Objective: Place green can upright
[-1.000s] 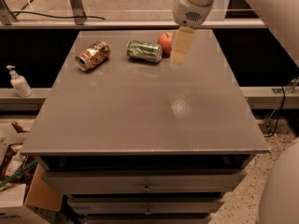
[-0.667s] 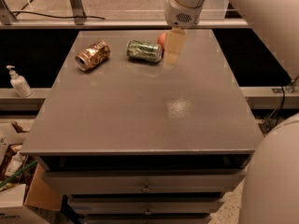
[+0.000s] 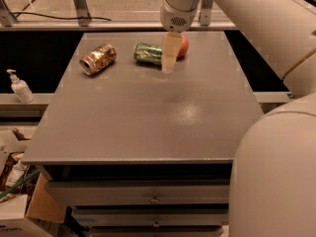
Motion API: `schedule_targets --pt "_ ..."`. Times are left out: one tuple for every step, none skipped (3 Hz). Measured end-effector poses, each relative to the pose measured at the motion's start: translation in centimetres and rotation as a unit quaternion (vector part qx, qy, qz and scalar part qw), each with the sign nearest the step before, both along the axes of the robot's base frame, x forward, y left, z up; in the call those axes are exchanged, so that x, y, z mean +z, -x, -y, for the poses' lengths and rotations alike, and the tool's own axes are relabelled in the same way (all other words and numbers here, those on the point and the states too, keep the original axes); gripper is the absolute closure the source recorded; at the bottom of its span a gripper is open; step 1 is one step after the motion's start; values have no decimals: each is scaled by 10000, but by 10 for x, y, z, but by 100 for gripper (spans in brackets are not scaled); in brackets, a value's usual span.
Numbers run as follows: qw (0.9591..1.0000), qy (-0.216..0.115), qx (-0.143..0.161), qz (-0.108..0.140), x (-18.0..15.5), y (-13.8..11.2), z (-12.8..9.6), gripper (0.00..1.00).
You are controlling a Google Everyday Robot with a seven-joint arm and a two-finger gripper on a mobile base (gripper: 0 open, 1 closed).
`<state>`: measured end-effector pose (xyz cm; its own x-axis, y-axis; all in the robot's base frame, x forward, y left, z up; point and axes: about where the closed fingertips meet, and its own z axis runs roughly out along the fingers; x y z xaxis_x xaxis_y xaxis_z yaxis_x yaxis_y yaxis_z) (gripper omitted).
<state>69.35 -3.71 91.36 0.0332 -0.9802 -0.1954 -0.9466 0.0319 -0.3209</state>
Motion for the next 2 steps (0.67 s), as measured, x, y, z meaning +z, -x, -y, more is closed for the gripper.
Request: schedule_targets --pt "10000 30 26 27 -10 -12 -12 0" --pt "10000 -25 26 60 -23 -21 -22 0"
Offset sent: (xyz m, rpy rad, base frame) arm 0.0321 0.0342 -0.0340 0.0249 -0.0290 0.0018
